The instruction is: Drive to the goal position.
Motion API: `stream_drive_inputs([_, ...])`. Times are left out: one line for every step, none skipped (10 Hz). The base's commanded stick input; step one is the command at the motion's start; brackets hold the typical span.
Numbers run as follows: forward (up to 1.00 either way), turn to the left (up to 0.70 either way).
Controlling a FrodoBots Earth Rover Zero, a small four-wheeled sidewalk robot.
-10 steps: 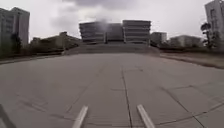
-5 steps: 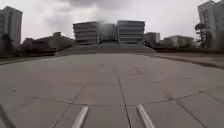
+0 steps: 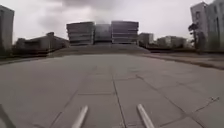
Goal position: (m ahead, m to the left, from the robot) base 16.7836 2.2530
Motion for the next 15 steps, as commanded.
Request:
stream_drive_inputs([1.0, 0.0])
stream_drive_inputs([1.0, 0.0])
stream_drive_inputs([1.0, 0.0])
stream_drive_inputs([1.0, 0.0])
stream_drive_inputs([1.0, 0.0])
stream_drive_inputs([1.0, 0.0])
stream_drive_inputs([1.0, 0.0])
stream_drive_inputs([1.0, 0.0])
stream_drive_inputs([1.0, 0.0])
stream_drive_inputs([1.0, 0.0])
stream_drive_inputs([1.0, 0.0])
stream_drive_inputs([1.0, 0.0])
stream_drive_inputs([1.0, 0.0])
stream_drive_inputs([1.0, 0.0])
stream_drive_inputs([1.0, 0.0])
